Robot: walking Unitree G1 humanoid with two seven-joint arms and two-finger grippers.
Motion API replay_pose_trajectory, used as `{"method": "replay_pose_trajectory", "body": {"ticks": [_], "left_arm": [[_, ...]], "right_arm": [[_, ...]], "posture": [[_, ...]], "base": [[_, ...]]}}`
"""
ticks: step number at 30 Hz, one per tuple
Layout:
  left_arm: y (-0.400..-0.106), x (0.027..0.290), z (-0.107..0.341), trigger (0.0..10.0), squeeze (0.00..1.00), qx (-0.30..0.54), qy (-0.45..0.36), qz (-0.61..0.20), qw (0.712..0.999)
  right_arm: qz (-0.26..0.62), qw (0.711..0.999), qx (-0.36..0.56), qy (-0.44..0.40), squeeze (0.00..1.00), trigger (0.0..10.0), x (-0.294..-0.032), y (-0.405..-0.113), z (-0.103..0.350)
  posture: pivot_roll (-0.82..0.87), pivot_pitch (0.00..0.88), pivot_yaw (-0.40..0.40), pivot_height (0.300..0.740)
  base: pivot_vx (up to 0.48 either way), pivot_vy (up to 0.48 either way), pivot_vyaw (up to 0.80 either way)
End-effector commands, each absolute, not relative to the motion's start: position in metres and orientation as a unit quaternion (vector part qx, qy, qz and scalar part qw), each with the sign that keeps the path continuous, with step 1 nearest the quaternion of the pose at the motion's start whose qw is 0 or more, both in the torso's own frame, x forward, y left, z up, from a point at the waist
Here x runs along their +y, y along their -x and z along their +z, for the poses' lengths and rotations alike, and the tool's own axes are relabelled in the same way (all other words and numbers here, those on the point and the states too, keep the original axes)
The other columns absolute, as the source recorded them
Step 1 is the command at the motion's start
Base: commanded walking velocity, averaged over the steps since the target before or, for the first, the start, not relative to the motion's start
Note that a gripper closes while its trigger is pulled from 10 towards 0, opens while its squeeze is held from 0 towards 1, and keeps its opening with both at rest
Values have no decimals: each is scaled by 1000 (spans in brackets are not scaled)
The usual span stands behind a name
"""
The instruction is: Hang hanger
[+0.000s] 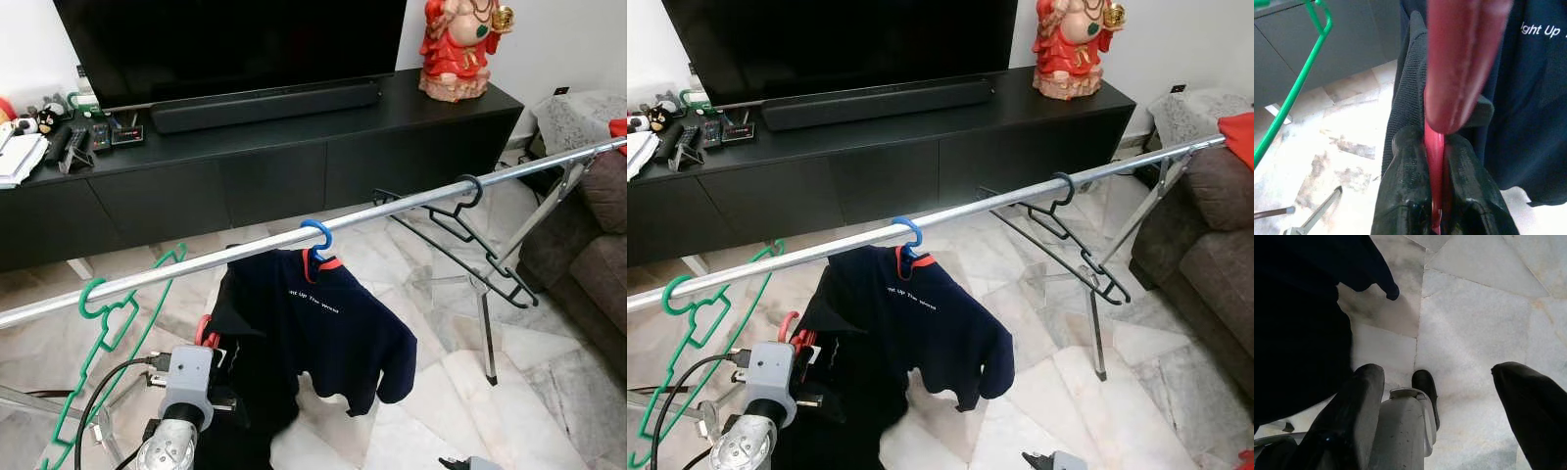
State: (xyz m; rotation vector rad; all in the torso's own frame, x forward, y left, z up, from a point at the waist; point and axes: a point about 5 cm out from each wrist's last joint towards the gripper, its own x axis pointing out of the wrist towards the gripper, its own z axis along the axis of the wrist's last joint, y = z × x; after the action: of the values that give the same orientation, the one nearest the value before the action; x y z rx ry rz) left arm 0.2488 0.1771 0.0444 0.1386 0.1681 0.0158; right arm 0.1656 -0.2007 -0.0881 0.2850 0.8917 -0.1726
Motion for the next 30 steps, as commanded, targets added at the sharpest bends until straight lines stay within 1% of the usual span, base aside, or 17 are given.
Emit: {"method": "replay_pose_trajectory", "body": {"ticks": [1,30], "left_arm": [[-250,179,50,10000,0,69,-63,9,996],[-251,175,55,10000,0,55,-61,-5,997]], "right_arm": [[-88,885,435,-138,0,10000,-201,-161,-90],[-89,886,434,-137,0,10000,-202,-162,-90]], "posture": [[-21,125,14,740],[-18,130,11,740]], "base": [[-398,0,0],[-426,0,0]]}}
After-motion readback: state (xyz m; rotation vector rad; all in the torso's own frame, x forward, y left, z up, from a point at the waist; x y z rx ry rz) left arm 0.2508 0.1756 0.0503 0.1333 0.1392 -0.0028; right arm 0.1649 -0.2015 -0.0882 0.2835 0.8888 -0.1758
